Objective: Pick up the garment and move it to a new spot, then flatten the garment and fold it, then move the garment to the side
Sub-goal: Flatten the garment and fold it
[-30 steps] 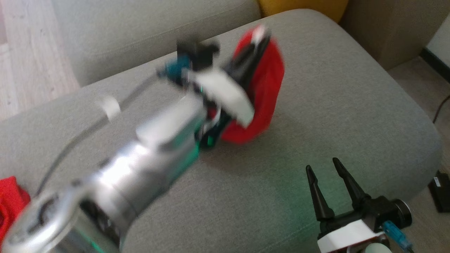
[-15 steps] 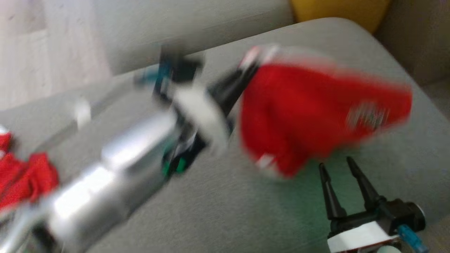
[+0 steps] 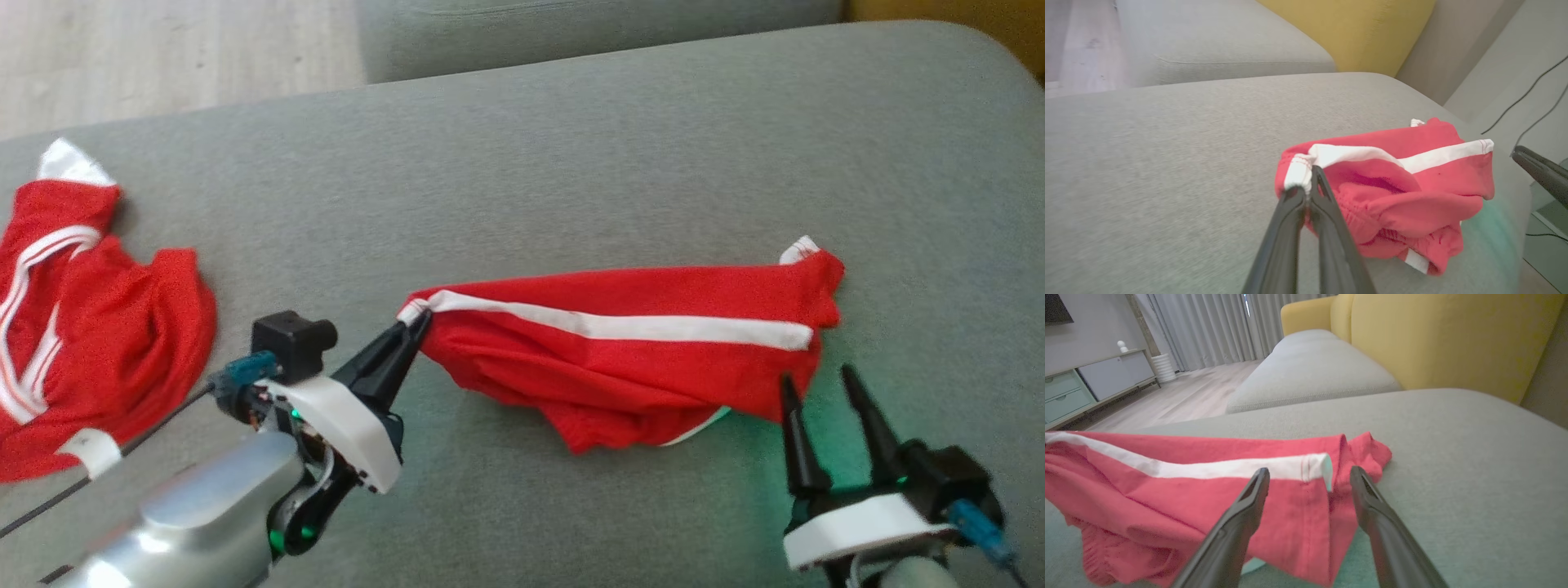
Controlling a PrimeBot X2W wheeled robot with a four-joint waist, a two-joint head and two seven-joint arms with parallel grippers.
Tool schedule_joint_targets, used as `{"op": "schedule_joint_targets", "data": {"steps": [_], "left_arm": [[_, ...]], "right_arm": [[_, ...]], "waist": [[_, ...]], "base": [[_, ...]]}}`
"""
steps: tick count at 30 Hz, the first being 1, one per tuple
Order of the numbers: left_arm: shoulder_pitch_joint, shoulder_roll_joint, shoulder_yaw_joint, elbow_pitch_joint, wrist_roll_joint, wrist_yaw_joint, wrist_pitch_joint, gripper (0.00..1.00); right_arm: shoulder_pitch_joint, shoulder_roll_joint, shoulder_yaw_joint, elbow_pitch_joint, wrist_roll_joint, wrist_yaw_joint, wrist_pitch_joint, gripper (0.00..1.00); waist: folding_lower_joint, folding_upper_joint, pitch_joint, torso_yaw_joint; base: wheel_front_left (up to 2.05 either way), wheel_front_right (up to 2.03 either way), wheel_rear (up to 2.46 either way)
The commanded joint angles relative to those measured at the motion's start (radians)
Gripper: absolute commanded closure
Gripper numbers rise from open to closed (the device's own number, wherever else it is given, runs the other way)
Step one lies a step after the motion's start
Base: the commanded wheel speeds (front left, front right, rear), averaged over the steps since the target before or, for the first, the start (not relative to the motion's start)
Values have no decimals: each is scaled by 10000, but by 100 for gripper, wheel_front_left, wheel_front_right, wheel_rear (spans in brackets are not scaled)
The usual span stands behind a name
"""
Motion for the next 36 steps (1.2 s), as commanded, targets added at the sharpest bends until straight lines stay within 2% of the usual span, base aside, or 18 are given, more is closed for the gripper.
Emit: {"op": "schedule_joint_targets", "data": {"steps": [1, 8, 12, 16, 20, 21, 22, 23, 24, 28, 32, 36], "left_arm": [[-216, 333, 502, -135, 100, 64, -171, 100], [-229, 215, 497, -55, 275, 53, -275, 100], [-267, 154, 479, -32, 349, 28, -295, 100], [-338, 27, 456, -1, 414, -19, -298, 100], [-399, -109, 429, 37, 459, -73, -290, 100], [-408, -135, 422, 48, 471, -84, -290, 100], [-415, -157, 412, 58, 484, -98, -283, 100], [-427, -177, 403, 70, 501, -108, -275, 100], [-438, -193, 396, 84, 515, -115, -271, 100], [-597, -118, 348, 118, 776, -60, -254, 100], [-1457, 95, 267, 161, 1973, 189, -348, 100], [-3068, 181, 366, 410, 3221, 245, -428, 100]], "right_arm": [[-335, -256, 432, 108, 231, -9, -40, 0], [-1157, -566, 823, 976, 1296, -9, -40, 0], [-1886, -1075, 1508, 1663, 1866, -9, -39, 0], [-2515, -1542, 2018, 2343, 2133, -9, 33, 0], [-2835, -1723, 2280, 2733, 2288, -9, 2, 0], [-2878, -1740, 2344, 2791, 2338, -9, -4, 16], [-2915, -1760, 2402, 2826, 2373, -9, -11, 55], [-2946, -1785, 2446, 2851, 2392, -9, -17, 81], [-2976, -1816, 2511, 2856, 2392, -9, -22, 100], [-3194, -1929, 2420, 2582, 2291, -9, -34, 100], [-3729, -2224, 1910, 1823, 2110, -9, -37, 100], [-5122, -2881, 1363, 1355, 2074, -9, -38, 100]], "waist": [[-1, 0, -1, 216], [-1, 0, 75, 497], [-1, 0, 133, 601], [-1, 0, 156, 757], [-1, 0, 173, 897], [-1, 0, 174, 921], [-1, 0, 176, 943], [-1, 0, 181, 960], [-1, 0, 186, 974], [-1, 0, 270, 955], [-1, 0, 601, 886], [-1, 0, 1162, 740]], "base": [[0, 0, 0], [0, 0, 0], [0, 0, 0], [0, 0, 0], [0, 0, 0], [0, 0, 0], [0, 0, 0], [0, 0, 0], [0, 0, 0], [0, 0, 0], [0, 0, 0], [0, 0, 0]]}}
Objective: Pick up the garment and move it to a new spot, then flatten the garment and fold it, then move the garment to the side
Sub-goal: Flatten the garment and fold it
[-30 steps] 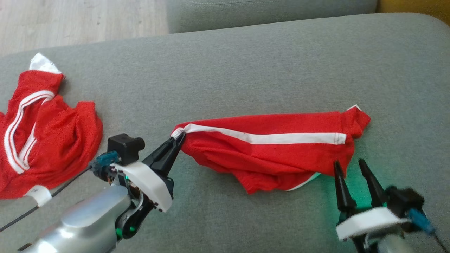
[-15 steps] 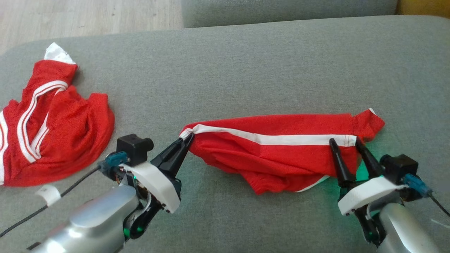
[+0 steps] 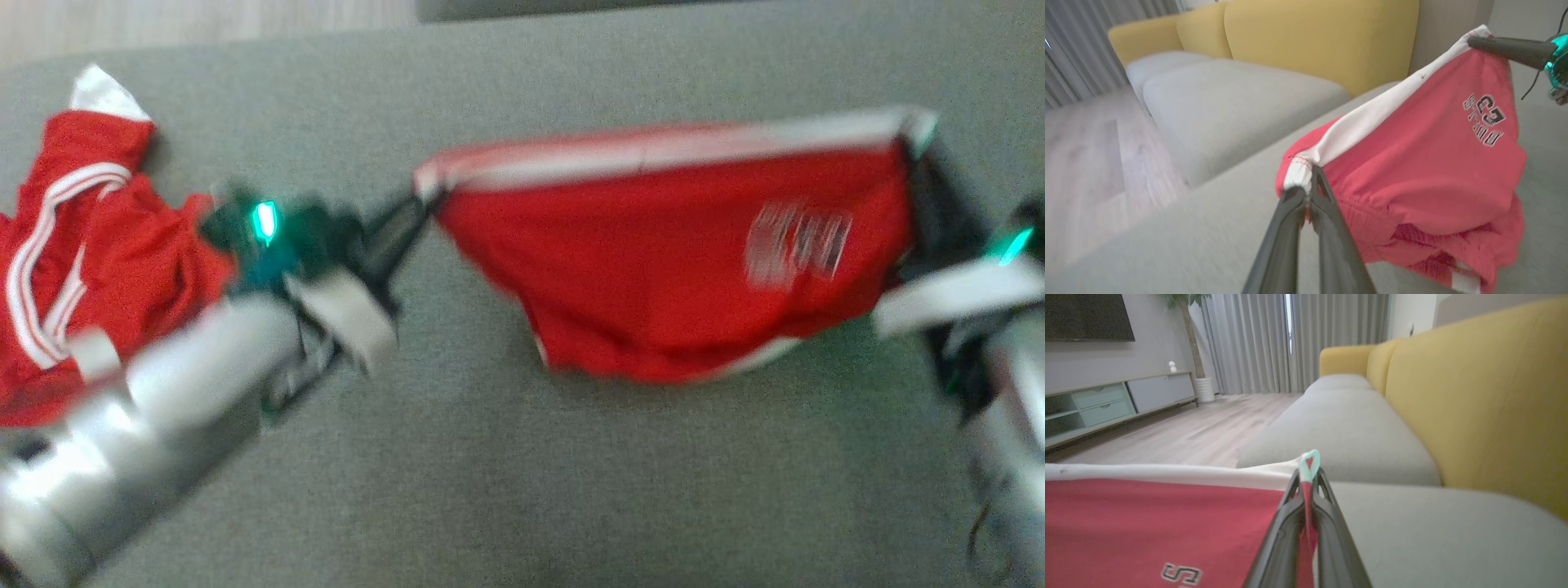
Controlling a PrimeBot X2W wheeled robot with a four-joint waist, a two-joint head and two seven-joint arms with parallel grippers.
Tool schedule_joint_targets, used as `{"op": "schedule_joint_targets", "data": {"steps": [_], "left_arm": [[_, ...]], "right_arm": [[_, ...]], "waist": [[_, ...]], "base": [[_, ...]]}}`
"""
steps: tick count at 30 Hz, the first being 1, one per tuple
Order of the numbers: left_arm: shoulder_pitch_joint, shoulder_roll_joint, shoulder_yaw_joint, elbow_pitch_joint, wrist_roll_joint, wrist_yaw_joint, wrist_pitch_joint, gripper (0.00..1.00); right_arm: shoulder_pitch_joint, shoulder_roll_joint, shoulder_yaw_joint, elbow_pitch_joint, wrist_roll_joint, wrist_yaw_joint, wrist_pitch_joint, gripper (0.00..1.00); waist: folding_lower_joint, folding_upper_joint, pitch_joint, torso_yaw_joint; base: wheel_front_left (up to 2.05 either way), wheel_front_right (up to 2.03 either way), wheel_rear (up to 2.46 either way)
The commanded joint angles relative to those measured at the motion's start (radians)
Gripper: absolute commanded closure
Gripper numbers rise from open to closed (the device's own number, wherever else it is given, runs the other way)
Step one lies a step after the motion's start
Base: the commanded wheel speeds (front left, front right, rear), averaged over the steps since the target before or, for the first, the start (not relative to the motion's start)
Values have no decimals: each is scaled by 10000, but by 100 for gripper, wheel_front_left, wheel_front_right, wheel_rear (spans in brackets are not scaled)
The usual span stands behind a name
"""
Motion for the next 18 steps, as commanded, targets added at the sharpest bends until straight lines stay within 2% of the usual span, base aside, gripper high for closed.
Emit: {"op": "schedule_joint_targets", "data": {"steps": [1, 5, 11, 14, 18], "left_arm": [[-1509, 279, 638, 72, 359, 30, -143, 100], [-3515, 18, 1122, 823, 970, -98, -179, 100], [-5957, -759, 2282, 1716, 1845, 91, -303, 100], [-6325, -994, 2938, 1437, 2503, 209, -309, 100], [-5940, -1107, 3427, 1044, 2982, 159, -311, 100]], "right_arm": [[-1242, -561, -67, -423, 64, -9, -109, 100], [-3530, -1619, 72, -368, 238, -9, -109, 100], [-6263, -2953, 68, -667, 400, -9, -110, 100], [-6700, -3241, 15, -1019, 354, -9, -110, 100], [-6581, -3455, -234, -1363, 352, -9, -110, 100]], "waist": [[0, 0, 519, -156], [0, 0, 1280, -322], [0, 0, 2021, -450], [0, 0, 2140, -529], [0, 0, 2186, -560]], "base": [[0, 0, 0], [0, 0, 0], [0, 0, 0], [0, 0, 0], [0, 0, 0]]}}
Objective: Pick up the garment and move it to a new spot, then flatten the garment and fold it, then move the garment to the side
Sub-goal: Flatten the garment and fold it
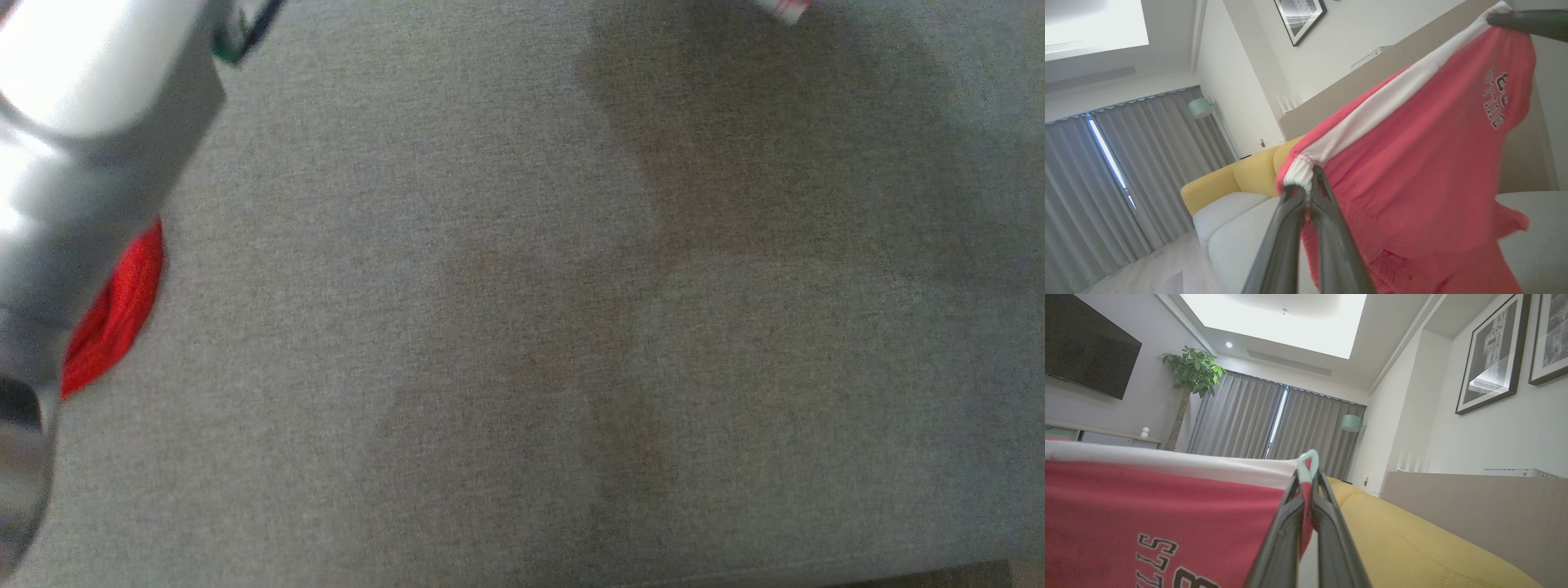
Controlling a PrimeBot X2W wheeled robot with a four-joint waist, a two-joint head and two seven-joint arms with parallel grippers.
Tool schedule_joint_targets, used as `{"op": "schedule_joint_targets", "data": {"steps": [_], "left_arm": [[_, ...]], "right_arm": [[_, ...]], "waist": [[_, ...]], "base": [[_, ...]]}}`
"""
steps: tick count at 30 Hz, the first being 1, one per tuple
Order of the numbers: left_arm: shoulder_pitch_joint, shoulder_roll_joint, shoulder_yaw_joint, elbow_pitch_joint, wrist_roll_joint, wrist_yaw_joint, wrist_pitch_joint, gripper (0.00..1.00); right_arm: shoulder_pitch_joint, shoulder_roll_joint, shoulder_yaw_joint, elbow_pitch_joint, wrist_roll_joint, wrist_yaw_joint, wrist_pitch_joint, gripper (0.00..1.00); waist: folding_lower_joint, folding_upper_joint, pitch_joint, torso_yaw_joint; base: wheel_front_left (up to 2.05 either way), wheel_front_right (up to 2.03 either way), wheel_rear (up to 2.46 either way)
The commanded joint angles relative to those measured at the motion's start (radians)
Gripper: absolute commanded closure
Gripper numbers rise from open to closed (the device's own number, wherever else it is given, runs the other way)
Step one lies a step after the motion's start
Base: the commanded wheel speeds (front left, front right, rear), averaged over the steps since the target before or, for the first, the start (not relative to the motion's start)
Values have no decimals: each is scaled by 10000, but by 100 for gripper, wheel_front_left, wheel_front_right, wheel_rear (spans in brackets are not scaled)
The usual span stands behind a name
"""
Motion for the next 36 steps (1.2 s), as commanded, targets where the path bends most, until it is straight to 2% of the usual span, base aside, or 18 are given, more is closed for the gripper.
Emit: {"op": "schedule_joint_targets", "data": {"steps": [1, 7, 12, 19, 24, 30, 36], "left_arm": [[30, 315, 470, -228, 177, -3, -35, 100], [2441, 327, 829, -825, 841, -129, -36, 100], [5219, 62, 1114, -1369, 1071, -199, -36, 100], [8997, -240, 671, -1617, 1351, -514, -37, 100], [11003, -330, 167, -1310, 1111, -644, -37, 100], [11985, 32, -40, -1842, 724, -597, 299, 100], [11978, 257, 418, -3085, 252, -287, 604, 100]], "right_arm": [[270, -327, -272, -371, 14, -9, -50, 100], [2564, -135, -966, -1131, 73, -9, -51, 100], [5456, 513, -1511, -1619, 102, -9, -51, 100], [9387, 1331, -1654, -1957, 179, -9, 42, 100], [11781, 1813, -1990, -2922, 320, -9, 618, 100], [13472, 1837, -2389, -4386, 329, -9, 1500, 100], [13353, 1850, -3020, -5091, 336, -9, 1796, 100]], "waist": [[-2, 1, 26, -6], [-2, 1, -66, 73], [-2, 1, -666, 171], [-2, 1, -1877, 144], [-2, 1, -2620, 105], [-2, 1, -2916, 245], [-2, 1, -2776, 488]], "base": [[0, 0, 0], [0, 0, 0], [0, 0, 0], [0, 0, 0], [0, 0, 0], [0, 0, 0], [0, 0, 0]]}}
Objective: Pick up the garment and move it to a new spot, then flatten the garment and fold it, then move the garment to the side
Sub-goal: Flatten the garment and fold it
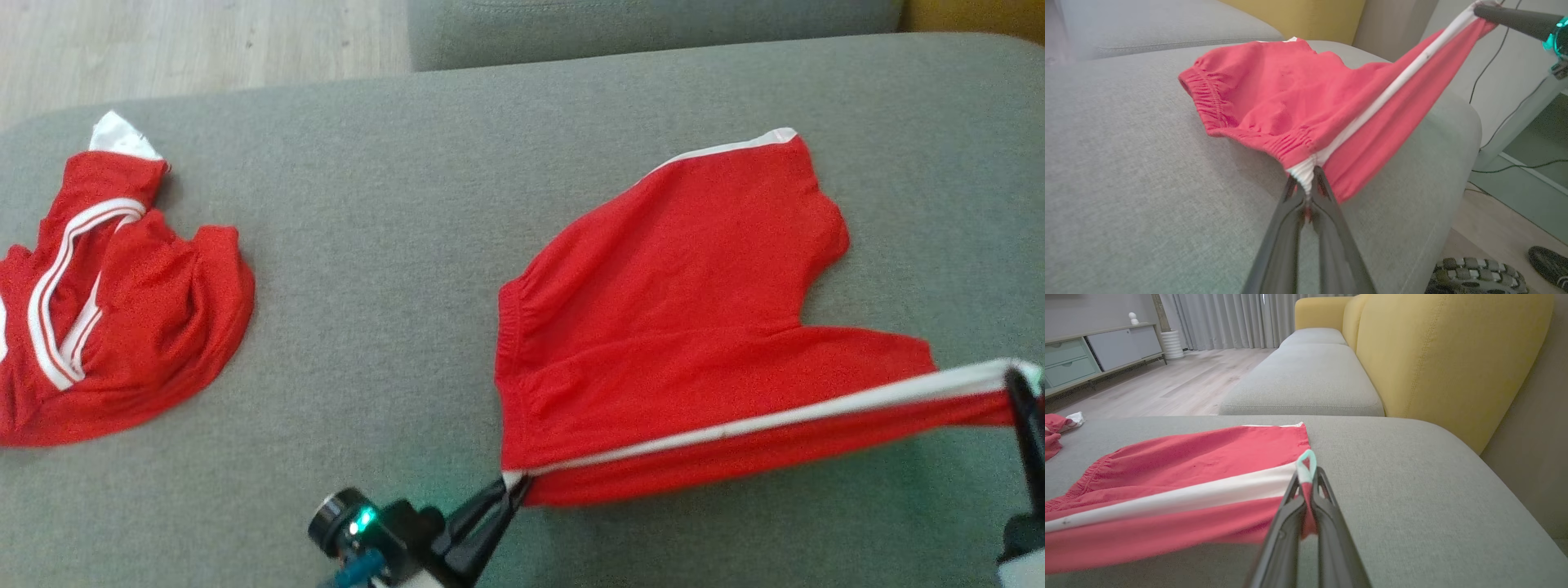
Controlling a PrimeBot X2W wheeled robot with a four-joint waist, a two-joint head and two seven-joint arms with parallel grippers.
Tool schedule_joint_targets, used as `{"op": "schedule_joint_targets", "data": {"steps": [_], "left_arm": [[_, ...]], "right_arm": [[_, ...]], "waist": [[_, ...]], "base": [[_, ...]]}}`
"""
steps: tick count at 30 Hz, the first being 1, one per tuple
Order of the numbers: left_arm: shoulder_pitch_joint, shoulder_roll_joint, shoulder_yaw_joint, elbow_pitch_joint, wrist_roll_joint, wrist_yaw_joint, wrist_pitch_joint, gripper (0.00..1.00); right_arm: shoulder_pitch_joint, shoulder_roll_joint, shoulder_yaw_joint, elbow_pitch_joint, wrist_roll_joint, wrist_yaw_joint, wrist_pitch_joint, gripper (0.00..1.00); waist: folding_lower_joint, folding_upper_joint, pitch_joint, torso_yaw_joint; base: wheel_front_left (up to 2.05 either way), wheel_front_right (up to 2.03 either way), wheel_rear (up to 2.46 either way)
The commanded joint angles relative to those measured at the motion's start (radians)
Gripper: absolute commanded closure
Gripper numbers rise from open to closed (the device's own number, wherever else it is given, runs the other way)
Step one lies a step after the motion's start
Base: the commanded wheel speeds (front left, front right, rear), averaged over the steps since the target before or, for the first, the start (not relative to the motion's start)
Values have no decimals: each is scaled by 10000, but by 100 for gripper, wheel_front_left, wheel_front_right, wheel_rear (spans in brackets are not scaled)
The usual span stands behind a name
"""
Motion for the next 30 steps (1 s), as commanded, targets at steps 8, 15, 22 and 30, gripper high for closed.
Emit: {"op": "schedule_joint_targets", "data": {"steps": [8, 15, 22, 30], "left_arm": [[-1994, -317, 1258, -464, -744, -37, 576, 100], [-3859, -976, 1653, 628, -1007, -333, 1090, 100], [-5286, -1515, 1688, 1942, -1034, -650, 1252, 100], [-6305, -2053, 1421, 3169, -1102, -978, 1075, 85]], "right_arm": [[-2579, -645, 311, 503, 263, -9, 358, 100], [-5186, -1674, 1362, 2540, 972, -9, 297, 100], [-7429, -2088, 2728, 4496, 1415, -9, 107, 100], [-9073, -2264, 3929, 6310, 1748, -9, -472, 100]], "waist": [[1, -1, 901, 513], [1, -1, 1899, 932], [1, -1, 2570, 1221], [1, -1, 2988, 1440]], "base": [[0, 0, 0], [0, 0, 0], [0, 0, 0], [0, 0, 0]]}}
